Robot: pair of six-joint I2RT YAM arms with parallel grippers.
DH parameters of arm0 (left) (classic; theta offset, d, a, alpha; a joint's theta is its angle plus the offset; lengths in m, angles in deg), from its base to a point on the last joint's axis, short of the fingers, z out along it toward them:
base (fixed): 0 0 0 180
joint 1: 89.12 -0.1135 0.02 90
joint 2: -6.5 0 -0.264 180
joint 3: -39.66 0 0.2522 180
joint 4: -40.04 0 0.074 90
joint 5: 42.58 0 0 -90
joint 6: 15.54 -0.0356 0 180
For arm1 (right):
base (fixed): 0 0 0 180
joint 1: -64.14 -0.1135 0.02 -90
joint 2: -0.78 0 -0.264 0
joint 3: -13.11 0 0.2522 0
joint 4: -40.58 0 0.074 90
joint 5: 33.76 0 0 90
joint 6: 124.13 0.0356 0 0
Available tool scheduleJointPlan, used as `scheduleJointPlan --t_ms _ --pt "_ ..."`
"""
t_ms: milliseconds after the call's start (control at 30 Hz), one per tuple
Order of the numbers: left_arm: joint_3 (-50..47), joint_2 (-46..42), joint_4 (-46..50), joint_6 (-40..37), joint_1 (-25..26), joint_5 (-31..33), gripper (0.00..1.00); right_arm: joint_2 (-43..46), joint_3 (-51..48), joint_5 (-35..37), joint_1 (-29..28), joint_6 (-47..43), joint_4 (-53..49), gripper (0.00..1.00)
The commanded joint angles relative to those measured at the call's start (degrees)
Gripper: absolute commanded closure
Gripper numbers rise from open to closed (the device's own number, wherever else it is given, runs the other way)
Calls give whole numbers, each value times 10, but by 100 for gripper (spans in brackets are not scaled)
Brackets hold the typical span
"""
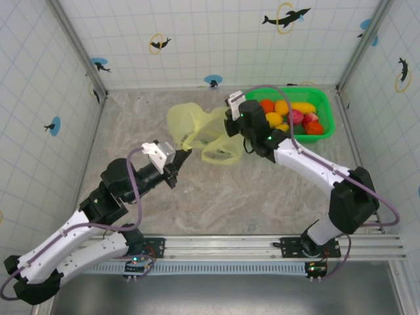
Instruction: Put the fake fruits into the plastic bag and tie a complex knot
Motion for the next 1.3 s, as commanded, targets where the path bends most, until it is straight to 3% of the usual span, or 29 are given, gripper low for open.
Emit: scheduleJointPlan --t_ms 0,200,300,500,600,667,767,833,900,933,967,1067,1267 --pt "0 24 47 -49 -3 -82 100 -61 34 17 8 16 -19 84" --pt "-58 9 -20 -17 -3 2 100 -122 44 -20 14 30 -2 81" --pt "-44 29 -10 5 -3 50 100 -129 54 -50 22 37 5 76" --pt "-31 93 -40 89 -6 92 100 -85 53 -170 26 40 25 52" --pt "-15 129 -67 125 -24 75 100 -39 18 -198 39 76 64 29" --pt "17 164 -55 142 -41 76 100 -17 2 -218 62 121 78 25" --pt "39 193 -66 158 -69 72 100 7 -22 -184 99 142 73 29" --pt "29 194 -99 164 -82 52 100 -12 6 -124 129 143 -2 35" --pt "31 201 -118 172 -94 14 100 -53 49 -76 158 135 -83 50" --pt "40 210 -117 179 -100 -2 100 -76 65 -53 172 131 -116 67" --pt "51 221 -114 188 -103 5 100 -97 77 -31 185 135 -140 76" --pt "78 248 -75 227 -111 10 100 -132 78 -1 204 121 -161 90" --pt "31 221 -142 241 -122 12 100 -233 181 42 222 96 -297 100"
